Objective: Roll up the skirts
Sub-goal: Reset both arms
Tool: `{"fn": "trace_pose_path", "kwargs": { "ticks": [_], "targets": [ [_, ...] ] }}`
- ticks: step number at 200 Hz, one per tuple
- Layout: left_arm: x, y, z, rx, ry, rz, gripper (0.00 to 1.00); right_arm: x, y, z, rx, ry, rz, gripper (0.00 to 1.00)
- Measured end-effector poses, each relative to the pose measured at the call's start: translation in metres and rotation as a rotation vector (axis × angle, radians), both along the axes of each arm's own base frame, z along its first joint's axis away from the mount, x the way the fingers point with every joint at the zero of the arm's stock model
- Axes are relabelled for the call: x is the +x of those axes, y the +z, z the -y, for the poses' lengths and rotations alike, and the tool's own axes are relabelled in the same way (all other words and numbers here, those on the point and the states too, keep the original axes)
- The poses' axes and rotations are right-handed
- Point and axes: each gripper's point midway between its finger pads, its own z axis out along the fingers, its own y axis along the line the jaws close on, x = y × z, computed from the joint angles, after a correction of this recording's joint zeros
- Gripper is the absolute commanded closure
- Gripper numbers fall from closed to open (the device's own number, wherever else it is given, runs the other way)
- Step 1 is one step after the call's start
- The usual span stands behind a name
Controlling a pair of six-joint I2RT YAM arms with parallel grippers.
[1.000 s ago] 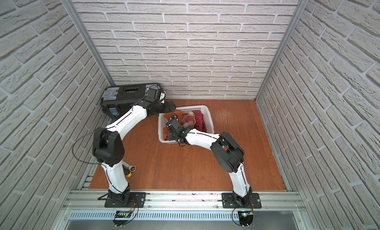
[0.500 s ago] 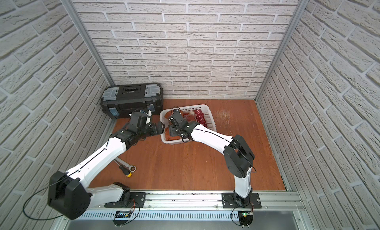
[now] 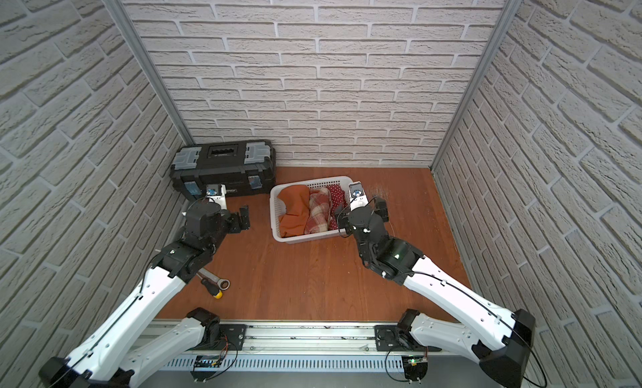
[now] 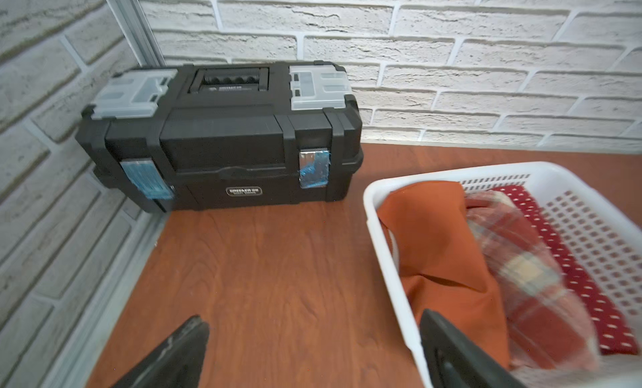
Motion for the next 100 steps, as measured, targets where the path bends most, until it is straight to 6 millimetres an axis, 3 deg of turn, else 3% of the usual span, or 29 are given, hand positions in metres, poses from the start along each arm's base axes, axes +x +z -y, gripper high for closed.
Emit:
{"fn": "trace_pose_path", "kwargs": {
  "ticks": [11,23,46,63,79,100],
  "targets": [
    [0.006,-0.025,-0.007,0.069,0.009,-0.036,0.02,0.009,-0.029,0.015,-0.074,-0.065,-0.063,0.00],
    [0.011,-0.057,-0.028,0.100,0.070,-0.061,0.02,0.013,-0.063,0.042,-0.109,-0.125,-0.121,0.00],
    [0.005,-0.112,-0.080,0.160,0.219,-0.097,0.02,0.006,-0.116,0.101,-0.110,-0.220,-0.131,0.00],
    [0.006,-0.144,-0.096,0.173,0.280,-0.091,0.02,0.000,-0.151,0.135,-0.077,-0.269,-0.147,0.00],
    [0.007,-0.169,-0.106,0.181,0.318,-0.075,0.01,0.007,-0.171,0.150,-0.033,-0.287,-0.177,0.00],
    [0.017,-0.190,-0.110,0.201,0.308,-0.078,0.02,0.026,-0.188,0.150,0.042,-0.246,-0.143,0.01]
  ]
}}
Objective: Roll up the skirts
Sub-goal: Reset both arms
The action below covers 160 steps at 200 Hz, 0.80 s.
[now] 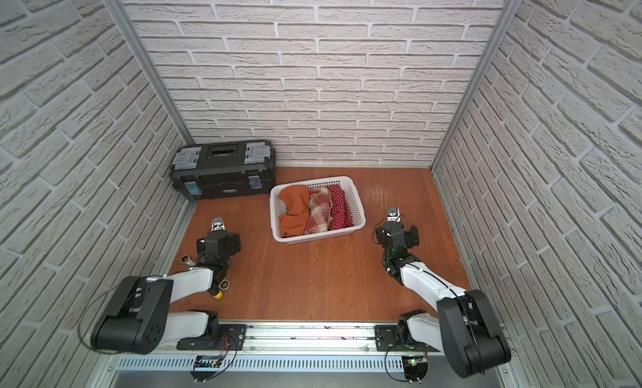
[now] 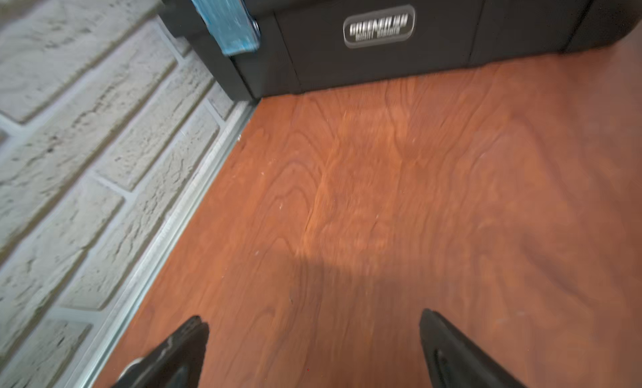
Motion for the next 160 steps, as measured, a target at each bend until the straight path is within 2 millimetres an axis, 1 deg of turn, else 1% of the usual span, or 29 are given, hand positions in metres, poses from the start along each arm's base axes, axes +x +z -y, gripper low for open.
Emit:
{"fn": "trace_pose_path", "kwargs": {
  "ticks": [9,20,40,49,55,62,75,88,110,160],
  "targets": [
    [0.010,0.002,-0.001,-0.011,-0.008,0.049,0.02,0.003,-0.009,-0.001,0.020,0.017,0.008,0.01],
    [0.019,0.000,-0.003,-0.025,-0.020,0.085,0.02,0.005,-0.018,-0.002,0.052,0.041,0.010,0.01],
    [0.026,-0.002,-0.005,-0.056,-0.041,0.109,0.02,0.019,-0.024,-0.005,0.098,0.071,0.073,0.01],
    [0.030,0.002,-0.006,-0.075,-0.054,0.121,0.02,0.025,-0.031,-0.008,0.108,0.087,0.081,0.01],
    [0.035,0.005,-0.009,-0.091,-0.054,0.131,0.02,0.024,-0.039,-0.009,0.116,0.091,0.058,0.01],
    [0.042,0.010,-0.011,-0.106,-0.055,0.144,0.02,0.023,-0.043,-0.010,0.128,0.101,0.037,0.01],
    [0.051,0.021,-0.015,-0.120,-0.057,0.179,0.01,0.029,-0.037,-0.012,0.154,0.125,0.066,0.01],
    [0.055,0.026,-0.014,-0.128,-0.063,0.194,0.01,0.034,-0.031,-0.011,0.169,0.134,0.087,0.01],
    [0.055,0.023,-0.012,-0.142,-0.075,0.185,0.01,0.041,-0.022,-0.012,0.189,0.147,0.115,0.01],
    [0.054,0.021,-0.010,-0.147,-0.082,0.177,0.01,0.041,-0.023,-0.016,0.206,0.167,0.108,0.01]
  ]
}}
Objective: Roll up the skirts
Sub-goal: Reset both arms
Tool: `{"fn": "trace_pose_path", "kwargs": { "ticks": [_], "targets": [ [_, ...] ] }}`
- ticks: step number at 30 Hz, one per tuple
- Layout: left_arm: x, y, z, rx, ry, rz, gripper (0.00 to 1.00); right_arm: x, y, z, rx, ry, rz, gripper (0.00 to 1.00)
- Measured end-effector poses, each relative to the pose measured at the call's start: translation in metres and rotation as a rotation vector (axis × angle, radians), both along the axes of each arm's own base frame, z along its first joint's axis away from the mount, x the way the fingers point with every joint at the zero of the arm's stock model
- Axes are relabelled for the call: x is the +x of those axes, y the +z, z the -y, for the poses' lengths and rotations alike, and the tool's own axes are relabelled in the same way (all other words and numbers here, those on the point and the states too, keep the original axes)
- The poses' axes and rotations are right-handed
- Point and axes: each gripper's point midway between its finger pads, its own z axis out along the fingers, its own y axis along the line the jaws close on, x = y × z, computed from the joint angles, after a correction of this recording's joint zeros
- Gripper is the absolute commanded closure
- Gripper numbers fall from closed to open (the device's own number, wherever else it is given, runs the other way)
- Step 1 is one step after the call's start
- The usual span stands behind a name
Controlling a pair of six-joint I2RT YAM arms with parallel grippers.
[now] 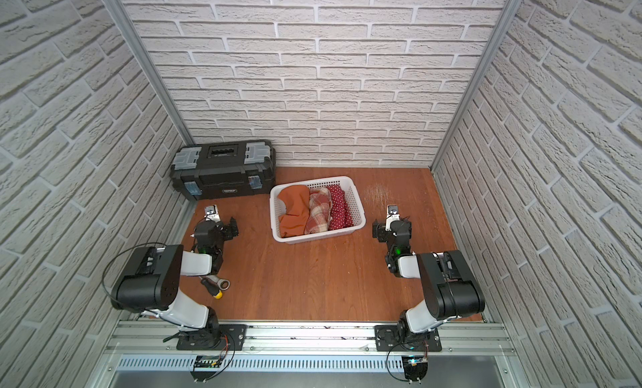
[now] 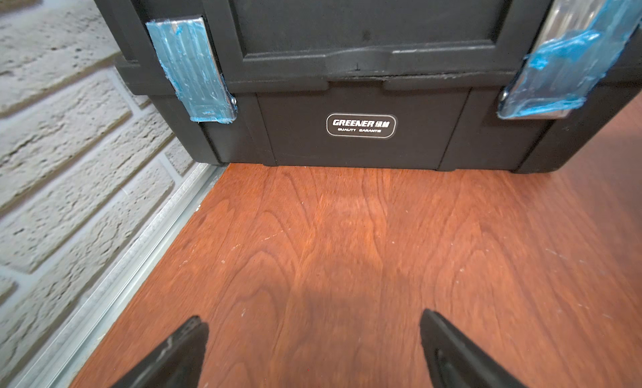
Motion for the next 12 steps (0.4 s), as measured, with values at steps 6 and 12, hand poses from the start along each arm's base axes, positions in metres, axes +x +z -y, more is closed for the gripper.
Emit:
{"fn": "trace_pose_path", "kwargs": {
  "ticks": [6,12],
  "targets": [
    [-0.0006,-0.0024,0.0010,-0.006,-0.005,-0.009,0.02,-0.0003,-0.0008,-0.0002,0.001,0.001,-0.003,0.01],
    [-0.0007,-0.0033,0.0019,-0.010,-0.010,-0.012,0.01,-0.0006,-0.0014,-0.0002,0.001,0.001,-0.006,0.01]
  ]
}}
